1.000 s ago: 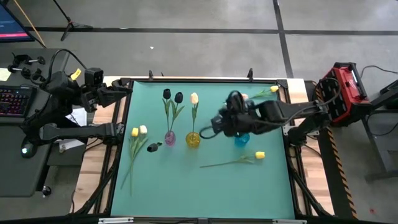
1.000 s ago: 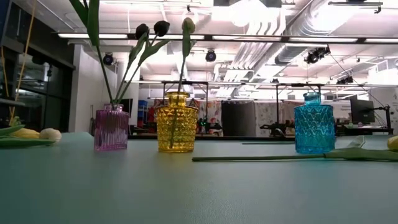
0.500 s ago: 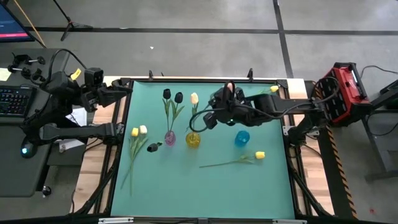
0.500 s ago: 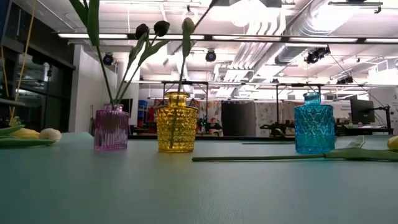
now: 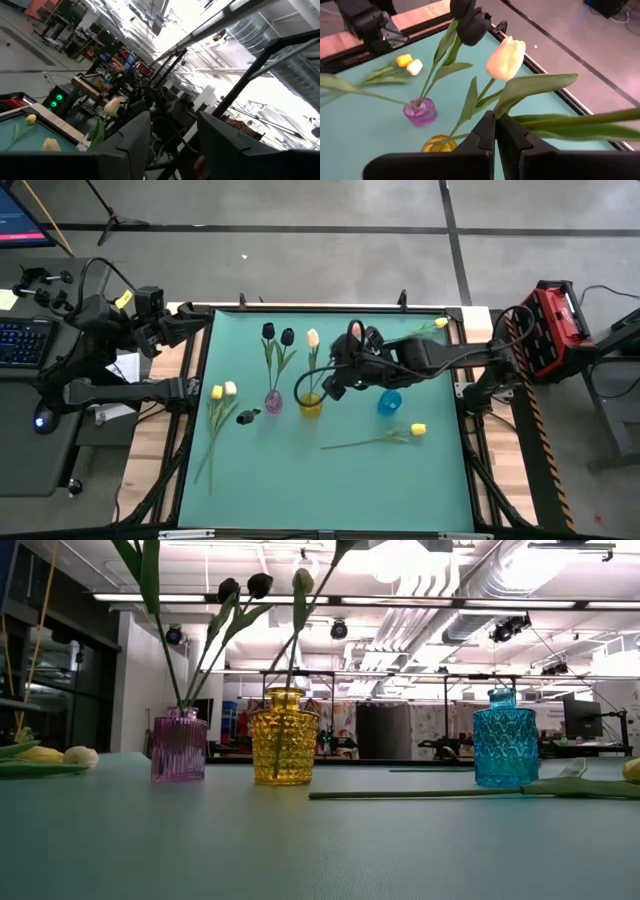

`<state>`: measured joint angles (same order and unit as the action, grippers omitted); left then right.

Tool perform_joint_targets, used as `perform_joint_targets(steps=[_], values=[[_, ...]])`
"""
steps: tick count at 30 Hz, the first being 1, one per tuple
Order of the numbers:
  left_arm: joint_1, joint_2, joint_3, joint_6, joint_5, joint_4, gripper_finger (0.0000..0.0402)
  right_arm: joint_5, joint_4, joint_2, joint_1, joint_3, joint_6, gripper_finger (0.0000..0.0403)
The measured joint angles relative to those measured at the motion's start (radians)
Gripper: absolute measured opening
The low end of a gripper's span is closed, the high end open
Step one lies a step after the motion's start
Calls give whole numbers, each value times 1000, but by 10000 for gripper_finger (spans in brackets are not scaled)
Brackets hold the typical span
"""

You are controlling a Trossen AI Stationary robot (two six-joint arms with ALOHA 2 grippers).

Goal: Sort flowers into vase by color
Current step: Put the right white tulip into the yellow vase

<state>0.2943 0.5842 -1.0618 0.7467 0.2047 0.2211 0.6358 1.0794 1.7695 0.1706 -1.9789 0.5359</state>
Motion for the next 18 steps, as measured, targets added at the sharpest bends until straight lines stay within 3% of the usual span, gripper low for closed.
perform_joint_targets(steps=[18], values=[[-1,0,0,1,0,0,151,-27,31,81,0,1,-121,0]])
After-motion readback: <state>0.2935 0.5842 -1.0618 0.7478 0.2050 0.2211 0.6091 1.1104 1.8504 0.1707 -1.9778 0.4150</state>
